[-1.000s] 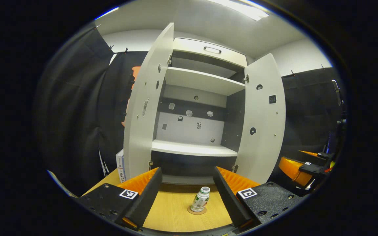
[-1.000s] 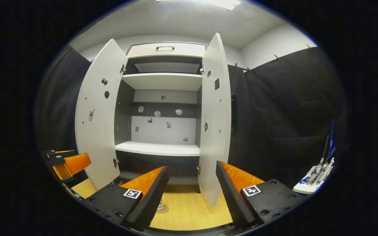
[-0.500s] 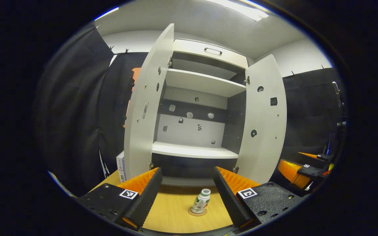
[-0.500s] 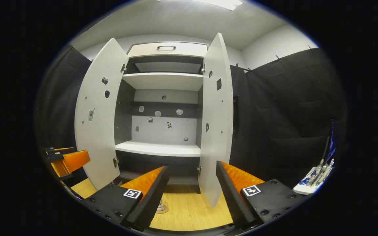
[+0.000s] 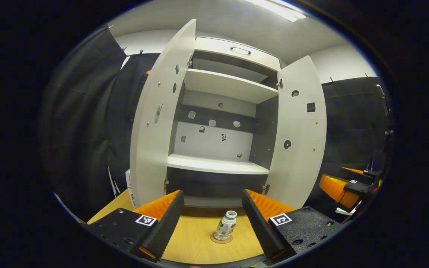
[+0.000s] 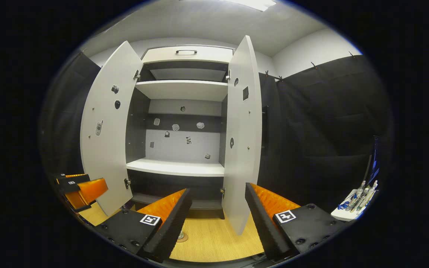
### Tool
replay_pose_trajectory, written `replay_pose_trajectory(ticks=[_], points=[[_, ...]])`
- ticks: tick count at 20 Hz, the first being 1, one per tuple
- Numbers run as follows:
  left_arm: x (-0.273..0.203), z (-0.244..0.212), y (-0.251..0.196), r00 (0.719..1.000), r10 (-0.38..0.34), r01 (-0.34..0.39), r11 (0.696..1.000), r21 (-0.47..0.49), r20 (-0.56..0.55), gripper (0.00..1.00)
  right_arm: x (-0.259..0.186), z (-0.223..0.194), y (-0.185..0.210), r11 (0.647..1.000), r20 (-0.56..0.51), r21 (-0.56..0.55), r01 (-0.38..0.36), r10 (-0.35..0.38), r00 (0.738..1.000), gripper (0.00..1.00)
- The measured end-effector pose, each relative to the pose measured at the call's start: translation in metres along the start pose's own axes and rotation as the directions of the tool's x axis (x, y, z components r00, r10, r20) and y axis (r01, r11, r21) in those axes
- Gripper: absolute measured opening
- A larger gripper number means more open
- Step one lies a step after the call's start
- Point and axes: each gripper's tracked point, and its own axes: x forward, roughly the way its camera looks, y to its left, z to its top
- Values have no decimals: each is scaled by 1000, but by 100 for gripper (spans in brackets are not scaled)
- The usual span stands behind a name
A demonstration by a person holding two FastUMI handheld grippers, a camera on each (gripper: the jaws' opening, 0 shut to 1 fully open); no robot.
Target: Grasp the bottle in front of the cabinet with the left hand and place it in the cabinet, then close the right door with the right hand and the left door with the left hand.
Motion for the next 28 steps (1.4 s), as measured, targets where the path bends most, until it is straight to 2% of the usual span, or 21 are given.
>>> replay_pose_trajectory(ticks=[5, 11, 16, 20, 22, 28], points=[[34, -54, -23, 997, -54, 54, 998, -11, -62, 96, 6, 0, -13, 1000, -11, -3, 9, -9, 1000, 96], [79, -132, -46, 989, -66, 75, 995, 66, -131, 95, 25, -1, -26, 1000, -22, -15, -23, 22, 1000, 95], [114, -208, -43, 975, -17, 39, 995, 94, -221, 96, 39, -2, -45, 999, -40, 5, -51, 51, 998, 96], [132, -260, -39, 951, 22, -17, 1000, 19, -309, 96, 46, -6, -59, 998, -51, -25, -65, 64, 997, 96], [141, -273, -37, 946, 32, -39, 999, -15, -324, 96, 49, -8, -63, 997, -56, -33, -74, 72, 996, 96], [155, -290, -34, 937, 46, -53, 999, -10, -345, 96, 50, -24, -81, 998, -85, -37, -53, 50, 995, 96]])
